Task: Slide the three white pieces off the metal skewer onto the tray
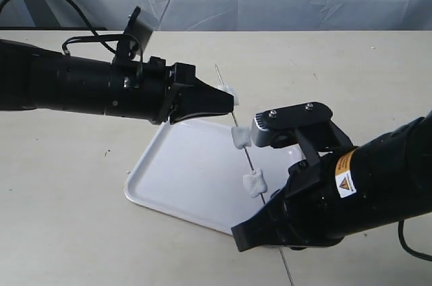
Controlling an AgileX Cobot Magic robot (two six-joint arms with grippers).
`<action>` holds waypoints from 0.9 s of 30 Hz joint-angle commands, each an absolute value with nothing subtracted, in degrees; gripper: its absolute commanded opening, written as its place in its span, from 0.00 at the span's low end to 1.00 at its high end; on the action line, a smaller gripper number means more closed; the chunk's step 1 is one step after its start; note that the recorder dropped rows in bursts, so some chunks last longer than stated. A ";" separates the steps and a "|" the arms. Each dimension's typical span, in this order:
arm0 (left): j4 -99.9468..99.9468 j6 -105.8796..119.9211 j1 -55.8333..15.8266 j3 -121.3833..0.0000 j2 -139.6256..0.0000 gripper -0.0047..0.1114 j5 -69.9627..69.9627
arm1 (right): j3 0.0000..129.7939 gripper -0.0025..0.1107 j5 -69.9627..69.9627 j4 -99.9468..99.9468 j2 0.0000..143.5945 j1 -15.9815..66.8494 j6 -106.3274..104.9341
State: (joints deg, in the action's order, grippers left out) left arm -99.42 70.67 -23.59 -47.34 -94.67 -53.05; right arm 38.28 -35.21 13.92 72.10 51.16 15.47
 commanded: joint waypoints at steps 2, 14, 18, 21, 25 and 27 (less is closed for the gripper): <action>-99.95 71.00 -23.56 -49.05 -94.66 0.04 -55.74 | 34.57 0.02 -33.51 14.40 71.64 51.42 15.24; -99.95 69.75 -20.45 -53.89 -94.66 0.04 -54.74 | 29.08 0.02 -30.82 20.17 71.64 51.42 12.37; -99.95 69.41 -20.13 -54.41 -94.66 0.04 -55.29 | 27.39 0.02 -29.49 21.21 71.64 51.42 12.05; -99.95 69.41 -19.85 -54.95 -94.66 0.04 -53.49 | 26.80 0.02 -30.18 21.45 71.64 51.42 12.05; -99.95 69.19 -17.88 -57.17 -94.66 0.04 -52.39 | 24.91 0.02 -30.16 23.32 71.64 51.42 10.78; -99.95 68.50 -16.55 -58.40 -94.66 0.04 -53.15 | 24.33 0.02 -30.16 23.97 71.64 51.42 10.54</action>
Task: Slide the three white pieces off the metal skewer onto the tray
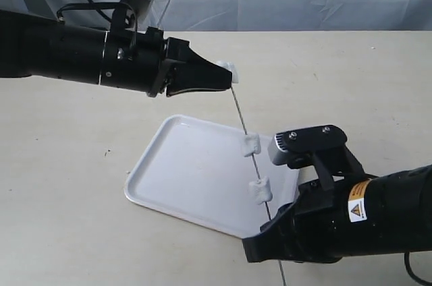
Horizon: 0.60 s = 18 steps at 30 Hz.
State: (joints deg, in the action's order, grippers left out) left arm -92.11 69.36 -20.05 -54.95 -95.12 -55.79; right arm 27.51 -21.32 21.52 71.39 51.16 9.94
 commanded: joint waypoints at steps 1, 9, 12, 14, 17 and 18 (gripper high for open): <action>-99.95 68.04 -15.95 -58.84 -94.66 0.04 -53.63 | 24.16 0.02 -30.16 23.99 71.64 51.42 10.54; -99.34 67.24 -11.48 -59.10 -94.66 0.04 -56.10 | 24.12 0.02 -29.63 23.99 71.64 51.42 10.23; -89.59 64.40 -11.60 -58.94 -94.66 0.04 -54.44 | 24.12 0.02 -28.71 23.71 71.64 51.42 10.14; -81.98 61.18 -12.49 -57.79 -94.66 0.04 -51.78 | 24.65 0.02 -28.33 23.62 71.64 51.42 10.14; -75.50 58.40 -13.31 -55.06 -94.66 0.04 -48.59 | 26.02 0.02 -28.33 23.04 71.64 51.42 10.14; -74.52 58.02 -13.59 -54.27 -94.66 0.04 -48.26 | 26.51 0.02 -28.33 23.04 71.42 51.42 10.14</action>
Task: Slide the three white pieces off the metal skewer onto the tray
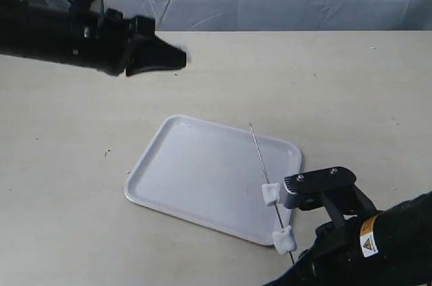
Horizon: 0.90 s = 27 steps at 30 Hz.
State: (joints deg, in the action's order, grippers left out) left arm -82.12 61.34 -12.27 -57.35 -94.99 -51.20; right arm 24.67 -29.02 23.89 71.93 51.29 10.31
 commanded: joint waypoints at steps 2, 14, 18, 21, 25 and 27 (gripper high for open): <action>-71.50 56.96 -14.48 -51.93 -94.79 0.04 -47.29 | 28.83 0.02 -28.33 22.57 70.58 51.42 10.14; -70.07 56.57 -22.35 -49.14 -108.00 0.04 -46.27 | 35.29 0.02 -30.37 22.48 68.24 51.42 10.14; -74.38 60.66 -22.35 -49.14 -108.70 0.13 -44.58 | 35.29 0.02 -29.68 22.48 68.24 51.42 10.14; -75.31 62.06 -22.35 -49.14 -108.70 0.26 -39.75 | 35.29 0.02 -30.04 22.79 68.24 51.42 10.14; -75.55 63.35 -22.23 -49.14 -108.70 0.41 -39.29 | 35.29 0.02 -30.15 22.94 68.24 51.42 10.27; -75.76 63.44 -20.64 -49.27 -107.73 0.43 -43.38 | 35.29 0.02 -29.78 22.42 68.24 51.42 10.27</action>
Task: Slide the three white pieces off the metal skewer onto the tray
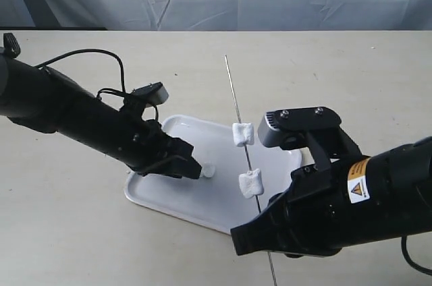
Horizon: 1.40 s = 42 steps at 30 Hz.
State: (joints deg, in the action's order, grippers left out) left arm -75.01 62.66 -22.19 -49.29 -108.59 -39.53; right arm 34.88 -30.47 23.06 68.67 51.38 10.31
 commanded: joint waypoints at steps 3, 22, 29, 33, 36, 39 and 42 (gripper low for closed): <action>-83.49 71.10 -14.95 -49.51 -104.73 0.43 -61.63 | 35.29 0.02 -27.99 22.41 68.24 51.42 10.27; -96.44 75.65 -19.12 -47.99 -92.32 0.43 -69.96 | 35.29 0.02 -21.46 25.37 68.34 51.42 10.15; -96.55 76.03 -19.51 -47.99 -92.32 0.43 -69.96 | 35.29 0.02 -21.46 27.68 68.24 51.42 10.15; -95.44 76.03 -19.51 -47.99 -92.42 0.43 -69.96 | 36.20 0.02 -22.93 27.99 68.24 51.42 8.92; -95.23 76.03 -19.51 -47.99 -92.83 0.43 -69.96 | 37.44 0.02 -23.69 29.01 68.24 51.42 7.40; -95.58 76.03 -19.51 -47.99 -93.30 0.43 -69.96 | 38.25 0.02 -23.55 29.01 68.24 51.42 7.40; -95.96 76.03 -19.51 -47.99 -93.40 0.43 -69.96 | 38.36 0.02 -23.55 29.01 68.24 51.42 7.40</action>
State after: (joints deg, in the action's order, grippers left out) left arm -95.19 75.64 -18.94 -48.19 -93.23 -69.59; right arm 37.94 -23.38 29.01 68.67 51.38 8.08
